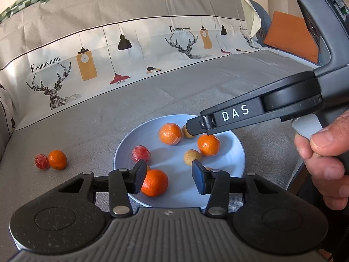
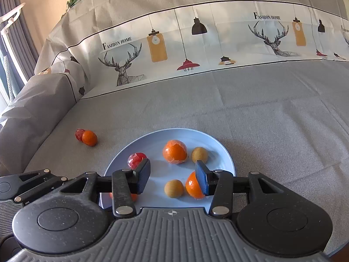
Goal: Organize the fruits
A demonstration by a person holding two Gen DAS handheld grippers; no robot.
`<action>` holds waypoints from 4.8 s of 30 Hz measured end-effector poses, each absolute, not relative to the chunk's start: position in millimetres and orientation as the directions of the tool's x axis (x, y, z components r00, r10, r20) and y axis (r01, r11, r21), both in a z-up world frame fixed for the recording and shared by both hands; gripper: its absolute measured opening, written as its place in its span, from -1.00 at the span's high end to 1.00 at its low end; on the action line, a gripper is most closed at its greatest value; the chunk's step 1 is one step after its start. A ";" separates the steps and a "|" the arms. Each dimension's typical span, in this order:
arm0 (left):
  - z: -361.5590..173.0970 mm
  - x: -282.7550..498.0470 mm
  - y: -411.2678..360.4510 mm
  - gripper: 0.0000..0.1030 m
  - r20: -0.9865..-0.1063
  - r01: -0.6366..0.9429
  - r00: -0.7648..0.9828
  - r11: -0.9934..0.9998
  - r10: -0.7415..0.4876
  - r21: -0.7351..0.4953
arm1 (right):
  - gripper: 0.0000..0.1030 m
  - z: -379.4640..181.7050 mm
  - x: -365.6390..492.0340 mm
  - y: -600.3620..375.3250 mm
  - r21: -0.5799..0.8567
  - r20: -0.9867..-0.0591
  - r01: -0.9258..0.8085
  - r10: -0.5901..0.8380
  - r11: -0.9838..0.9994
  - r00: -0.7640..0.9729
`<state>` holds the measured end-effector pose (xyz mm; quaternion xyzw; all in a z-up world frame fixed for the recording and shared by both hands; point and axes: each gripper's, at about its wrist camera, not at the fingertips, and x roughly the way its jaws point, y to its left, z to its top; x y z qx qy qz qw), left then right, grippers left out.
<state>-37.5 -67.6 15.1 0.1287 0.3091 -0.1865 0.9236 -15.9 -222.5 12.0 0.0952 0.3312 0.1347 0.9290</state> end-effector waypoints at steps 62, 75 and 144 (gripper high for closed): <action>66.2 58.7 93.8 0.66 -0.615 -0.061 0.780 0.964 -0.115 -0.258 | 0.59 33.9 -8.5 -193.5 0.311 -0.482 -0.251 0.380 0.917 0.790; 24.5 85.6 172.4 0.66 -0.665 -0.339 0.747 0.863 0.004 -0.376 | 0.59 30.4 21.1 -115.3 0.323 -0.495 -0.384 0.501 0.865 0.710; 69.7 -26.9 26.1 0.41 -0.599 0.091 0.767 0.963 -0.229 -0.252 | 0.29 45.1 -47.8 -232.2 0.324 -0.492 -0.199 0.344 0.925 0.800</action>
